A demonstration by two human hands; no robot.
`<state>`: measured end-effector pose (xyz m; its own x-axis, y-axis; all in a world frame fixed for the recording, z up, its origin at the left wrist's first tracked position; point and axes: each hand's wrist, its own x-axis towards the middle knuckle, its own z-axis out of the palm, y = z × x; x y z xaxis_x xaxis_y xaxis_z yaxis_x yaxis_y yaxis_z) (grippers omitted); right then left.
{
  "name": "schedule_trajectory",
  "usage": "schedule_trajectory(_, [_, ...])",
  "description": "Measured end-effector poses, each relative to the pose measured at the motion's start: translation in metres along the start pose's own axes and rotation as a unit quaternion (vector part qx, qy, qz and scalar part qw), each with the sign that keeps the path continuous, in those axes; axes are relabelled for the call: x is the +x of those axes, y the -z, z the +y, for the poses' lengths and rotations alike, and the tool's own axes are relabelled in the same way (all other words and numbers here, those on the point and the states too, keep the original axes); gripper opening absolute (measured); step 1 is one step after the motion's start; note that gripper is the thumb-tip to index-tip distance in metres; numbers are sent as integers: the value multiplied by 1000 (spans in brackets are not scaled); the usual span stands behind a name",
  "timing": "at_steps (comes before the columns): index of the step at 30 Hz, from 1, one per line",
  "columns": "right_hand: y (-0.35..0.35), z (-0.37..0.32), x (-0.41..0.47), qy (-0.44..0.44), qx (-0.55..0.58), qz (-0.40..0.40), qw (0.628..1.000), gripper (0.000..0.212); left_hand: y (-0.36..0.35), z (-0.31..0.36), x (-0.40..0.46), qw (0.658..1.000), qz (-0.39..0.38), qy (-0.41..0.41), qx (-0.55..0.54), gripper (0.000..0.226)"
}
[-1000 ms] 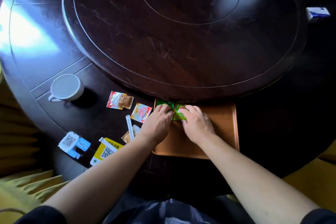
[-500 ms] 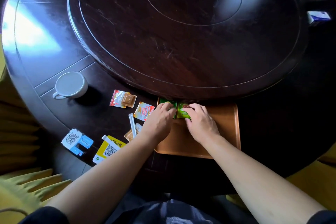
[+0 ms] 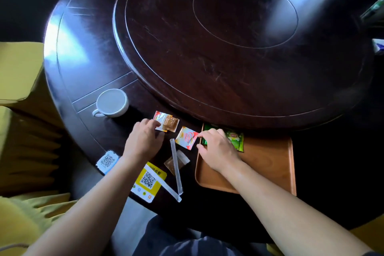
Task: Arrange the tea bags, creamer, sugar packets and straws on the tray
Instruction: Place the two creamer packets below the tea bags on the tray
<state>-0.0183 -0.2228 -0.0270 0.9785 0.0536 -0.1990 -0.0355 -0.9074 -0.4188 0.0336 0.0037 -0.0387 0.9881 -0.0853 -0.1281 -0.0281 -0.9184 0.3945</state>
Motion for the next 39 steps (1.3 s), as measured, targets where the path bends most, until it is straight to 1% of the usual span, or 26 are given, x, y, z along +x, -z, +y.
schedule_trajectory(2, [-5,-11,10,4,-6,-6,1000,28,1,-14,11,999,-18,33,14,40])
schedule_trajectory(4, [-9,-20,20,5,-17,-14,1000,29,1,-22,21,998,-39,47,23,57])
schedule_trajectory(6, [-14,-27,28,9,-39,-21,999,33,-1,-26,30,998,-50,29,34,77])
schedule_trajectory(7, [-16,-29,31,6,-51,-29,998,37,-2,-26,34,998,-52,12,40,83])
schedule_trajectory(10, [-21,-32,37,-7,-100,-50,994,49,-3,-26,46,996,-71,-24,55,89])
schedule_trajectory(13, [-26,-31,40,-11,-139,-50,989,53,-1,-24,56,992,-97,-38,70,84])
schedule_trajectory(16, [-30,-32,41,-18,-142,-45,989,56,1,-23,64,992,-108,-35,59,78])
schedule_trajectory(19, [-29,-33,42,-23,-141,-33,989,48,4,-23,73,991,-125,-37,18,74])
schedule_trajectory(24, [-26,-34,43,-26,-126,-38,991,42,13,-19,77,987,-151,10,-60,71])
schedule_trajectory(26, [-25,-35,41,-25,-112,-47,992,37,11,-22,75,986,-147,20,-76,56])
schedule_trajectory(28, [-22,-37,37,-30,-72,-60,995,29,10,-29,71,989,-122,25,-82,33])
schedule_trajectory(29, [-21,-37,36,-37,-42,-67,996,26,12,-32,68,990,-104,34,-85,26])
schedule_trajectory(32, [-18,-36,32,-70,55,-78,993,16,23,-38,54,989,-59,79,-107,15])
schedule_trajectory(34, [-18,-34,30,-107,124,-85,983,9,33,-44,42,984,-36,121,-123,7])
schedule_trajectory(37, [-17,-33,26,-162,227,-92,956,9,45,-51,22,970,-13,175,-168,8])
schedule_trajectory(39, [-17,-31,21,-184,280,-96,937,12,52,-49,7,948,-27,197,-250,14])
